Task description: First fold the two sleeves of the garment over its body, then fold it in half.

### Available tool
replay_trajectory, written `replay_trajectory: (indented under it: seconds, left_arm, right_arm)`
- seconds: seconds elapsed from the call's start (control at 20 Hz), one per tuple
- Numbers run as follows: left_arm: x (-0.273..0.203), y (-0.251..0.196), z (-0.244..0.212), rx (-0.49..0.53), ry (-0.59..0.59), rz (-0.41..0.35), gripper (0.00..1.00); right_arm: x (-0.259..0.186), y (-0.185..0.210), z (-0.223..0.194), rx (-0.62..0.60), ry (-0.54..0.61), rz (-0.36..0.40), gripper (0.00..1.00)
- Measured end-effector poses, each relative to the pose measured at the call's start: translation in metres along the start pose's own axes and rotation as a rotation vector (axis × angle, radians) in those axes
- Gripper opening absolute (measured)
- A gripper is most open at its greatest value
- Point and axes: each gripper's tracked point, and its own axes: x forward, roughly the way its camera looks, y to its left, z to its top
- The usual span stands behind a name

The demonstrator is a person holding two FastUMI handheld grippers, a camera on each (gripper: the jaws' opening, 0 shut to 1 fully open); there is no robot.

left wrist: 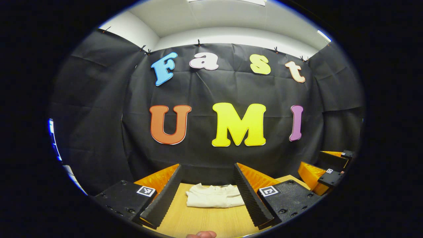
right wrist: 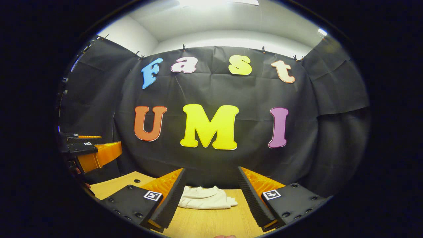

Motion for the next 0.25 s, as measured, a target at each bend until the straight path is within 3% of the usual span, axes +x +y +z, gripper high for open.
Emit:
replay_trajectory:
  seconds: [0.25]
  left_arm:
    - [-0.0034, -0.003, -0.0021, 0.017, -0.002, 0.011, 0.98]
  right_arm:
    - [0.0001, -0.0026, 0.0048, 0.031, -0.016, -0.008, 0.94]
